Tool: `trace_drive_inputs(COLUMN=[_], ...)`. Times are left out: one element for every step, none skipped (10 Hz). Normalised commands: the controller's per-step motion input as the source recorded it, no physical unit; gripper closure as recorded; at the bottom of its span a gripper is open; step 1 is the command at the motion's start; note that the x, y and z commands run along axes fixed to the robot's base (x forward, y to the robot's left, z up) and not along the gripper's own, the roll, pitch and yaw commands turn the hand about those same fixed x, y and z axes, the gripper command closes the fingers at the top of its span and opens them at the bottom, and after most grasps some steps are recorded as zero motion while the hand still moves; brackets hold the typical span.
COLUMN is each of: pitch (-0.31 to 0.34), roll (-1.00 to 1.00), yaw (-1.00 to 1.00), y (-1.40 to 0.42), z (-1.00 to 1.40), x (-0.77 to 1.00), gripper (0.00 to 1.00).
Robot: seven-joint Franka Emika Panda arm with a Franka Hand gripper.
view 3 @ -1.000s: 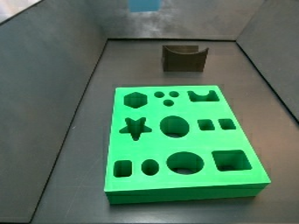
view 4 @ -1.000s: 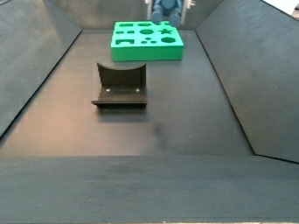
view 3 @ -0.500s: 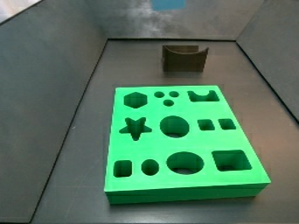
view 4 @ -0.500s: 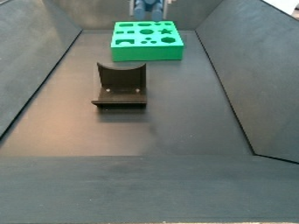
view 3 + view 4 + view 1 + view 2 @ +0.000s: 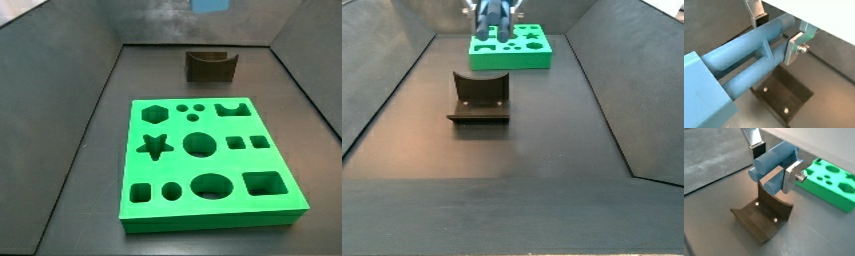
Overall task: Pick up the 3 prong object. Move up. Place the 3 prong object on the fixture. Regrasp the 3 prong object. Move to above the board. Insert the 3 prong object.
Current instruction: Place the 3 prong object on the fixture.
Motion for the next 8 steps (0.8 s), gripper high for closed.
trace_drive_inputs(pitch=[0.231,0.244,0.259,0.235,0.194,0.157,0.111,0.031], roll=[-1.0,-1.0,-1.0,-0.83,-0.6,-0.43,-0.28,-1.0], yaw=[0.06,0.03,-0.01,-0.05,-0.09,-0.1,-0.11,-0.14], y=[0.11,0.09,0.07,0.06,0.06,0.06,0.04,0.06], z=[-0.04,-0.04,-0.03,-0.01,-0.01,-0.01,0.0,-1.0], x=[0.49,0.41,0.33,0.25,0.14,0.08,0.06,0.1], gripper=[1.0,1.0,1.0,1.0,1.0,1.0,1.0,1.0])
